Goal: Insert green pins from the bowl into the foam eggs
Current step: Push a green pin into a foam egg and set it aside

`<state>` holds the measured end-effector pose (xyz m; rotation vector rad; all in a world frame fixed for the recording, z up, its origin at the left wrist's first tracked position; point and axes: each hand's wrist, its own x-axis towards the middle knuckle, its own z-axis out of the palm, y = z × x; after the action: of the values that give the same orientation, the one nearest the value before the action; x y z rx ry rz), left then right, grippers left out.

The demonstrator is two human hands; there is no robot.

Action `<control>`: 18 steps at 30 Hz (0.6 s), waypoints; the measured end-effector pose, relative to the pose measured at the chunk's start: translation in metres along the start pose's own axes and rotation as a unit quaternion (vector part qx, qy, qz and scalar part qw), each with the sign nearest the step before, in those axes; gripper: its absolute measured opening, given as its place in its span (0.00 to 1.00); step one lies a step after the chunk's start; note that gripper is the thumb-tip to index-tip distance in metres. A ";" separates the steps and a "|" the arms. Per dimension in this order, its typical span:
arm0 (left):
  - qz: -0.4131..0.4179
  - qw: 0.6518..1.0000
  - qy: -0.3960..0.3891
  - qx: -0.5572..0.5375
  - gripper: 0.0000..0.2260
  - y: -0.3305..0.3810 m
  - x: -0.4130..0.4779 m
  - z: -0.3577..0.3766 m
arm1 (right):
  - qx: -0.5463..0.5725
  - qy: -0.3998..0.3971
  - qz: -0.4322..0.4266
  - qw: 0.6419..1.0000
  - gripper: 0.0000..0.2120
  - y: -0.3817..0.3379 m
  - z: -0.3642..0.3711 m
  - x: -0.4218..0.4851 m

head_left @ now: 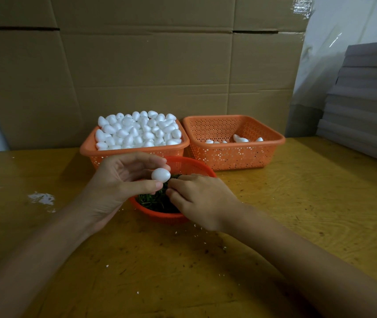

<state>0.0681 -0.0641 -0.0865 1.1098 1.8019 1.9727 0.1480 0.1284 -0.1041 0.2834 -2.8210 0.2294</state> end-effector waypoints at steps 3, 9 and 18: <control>-0.004 1.000 0.004 0.000 0.16 0.000 0.000 0.000 | 0.003 0.005 -0.006 1.000 0.16 0.000 0.001 0.000; -0.010 1.000 0.016 -0.002 0.15 -0.001 0.001 0.000 | 0.042 -0.071 0.050 0.995 0.17 0.004 -0.007 0.006; -0.011 0.999 0.044 -0.026 0.14 0.001 0.001 0.004 | 0.132 -0.108 0.076 0.982 0.07 0.006 -0.015 0.010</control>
<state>0.0705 -0.0608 -0.0855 0.9984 1.7865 2.0746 0.1419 0.1350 -0.0874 0.1552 -3.0293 0.6460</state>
